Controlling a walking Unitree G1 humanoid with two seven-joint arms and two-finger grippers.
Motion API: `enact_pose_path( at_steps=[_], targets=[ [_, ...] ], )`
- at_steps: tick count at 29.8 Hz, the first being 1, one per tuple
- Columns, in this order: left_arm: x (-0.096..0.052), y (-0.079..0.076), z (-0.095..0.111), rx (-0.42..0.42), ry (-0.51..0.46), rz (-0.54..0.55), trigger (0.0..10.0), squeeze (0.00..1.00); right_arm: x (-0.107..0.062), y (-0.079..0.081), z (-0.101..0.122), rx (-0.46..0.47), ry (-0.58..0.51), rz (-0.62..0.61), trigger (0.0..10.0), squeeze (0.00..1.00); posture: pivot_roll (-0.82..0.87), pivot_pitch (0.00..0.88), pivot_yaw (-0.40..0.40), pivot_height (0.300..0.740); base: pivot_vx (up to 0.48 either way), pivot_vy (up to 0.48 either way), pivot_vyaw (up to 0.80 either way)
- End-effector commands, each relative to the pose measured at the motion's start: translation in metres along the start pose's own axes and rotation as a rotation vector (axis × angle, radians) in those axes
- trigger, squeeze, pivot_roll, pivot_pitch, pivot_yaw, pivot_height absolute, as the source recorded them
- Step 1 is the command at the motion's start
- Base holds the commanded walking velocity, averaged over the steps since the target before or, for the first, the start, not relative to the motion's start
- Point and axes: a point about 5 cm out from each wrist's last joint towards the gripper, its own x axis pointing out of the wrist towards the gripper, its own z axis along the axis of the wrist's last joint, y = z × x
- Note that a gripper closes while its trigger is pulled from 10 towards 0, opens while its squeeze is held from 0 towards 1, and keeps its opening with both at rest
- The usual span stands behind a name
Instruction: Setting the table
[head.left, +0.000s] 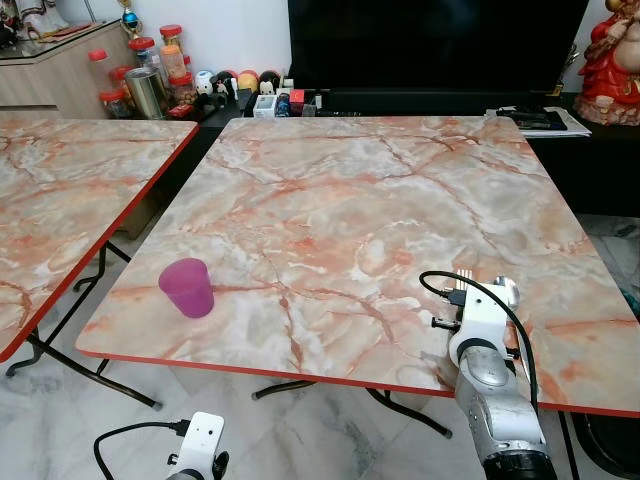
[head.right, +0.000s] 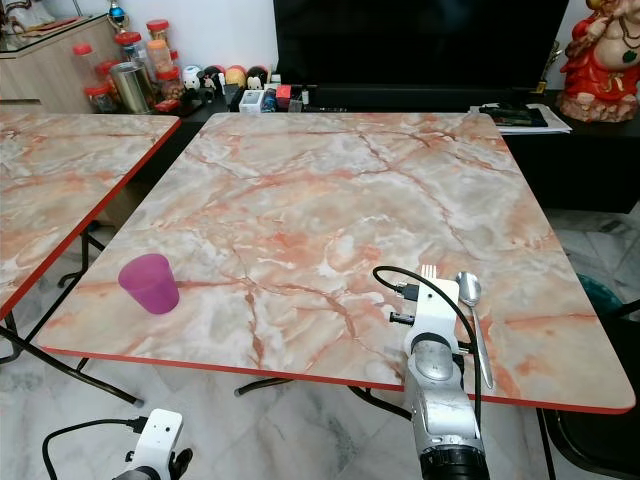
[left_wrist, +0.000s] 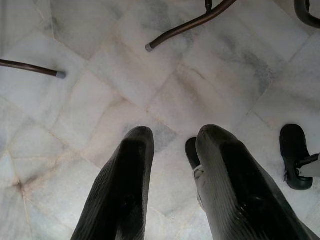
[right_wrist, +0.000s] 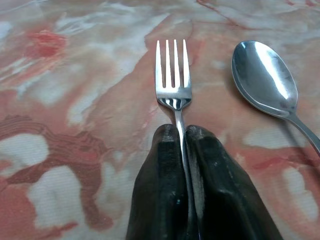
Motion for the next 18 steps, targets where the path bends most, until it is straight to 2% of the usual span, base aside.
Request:
enact_pose_path(
  at_steps=[1,11,14,15,17,18],
  targets=[
    [-0.001,0.0,-0.003,-0.012,0.019,-0.004,10.0,0.0,0.0,0.001,-0.016,-0.025,0.085,0.009,0.0,0.0,-0.06,0.007,0.055,0.736,0.0,0.0,0.0],
    [0.0,0.0,-0.003,-0.013,0.023,-0.009,10.0,0.0,0.0,0.005,-0.014,-0.032,0.074,0.024,0.0,0.0,-0.06,0.005,0.055,0.736,0.0,0.0,0.0],
    [-0.001,0.0,-0.003,-0.013,0.021,-0.007,10.0,0.0,-0.001,0.011,0.001,-0.01,-0.032,0.051,0.0,0.0,-0.06,0.004,0.055,0.736,0.0,0.0,0.0],
    [-0.001,0.0,-0.003,-0.012,0.018,-0.005,10.0,0.0,-0.002,0.014,0.012,0.004,-0.105,0.068,10.0,0.0,-0.06,0.004,0.056,0.736,0.0,0.0,0.0],
    [0.0,0.001,-0.002,-0.012,0.014,-0.001,10.0,0.0,-0.007,0.022,0.037,0.021,-0.25,0.106,10.0,0.0,-0.06,0.002,0.054,0.736,0.0,0.0,0.0],
    [0.0,0.001,-0.002,-0.011,0.014,-0.001,10.0,0.0,-0.008,0.024,0.041,0.021,-0.27,0.111,10.0,0.0,-0.06,0.002,0.054,0.736,0.0,0.0,0.0]
  ],
)
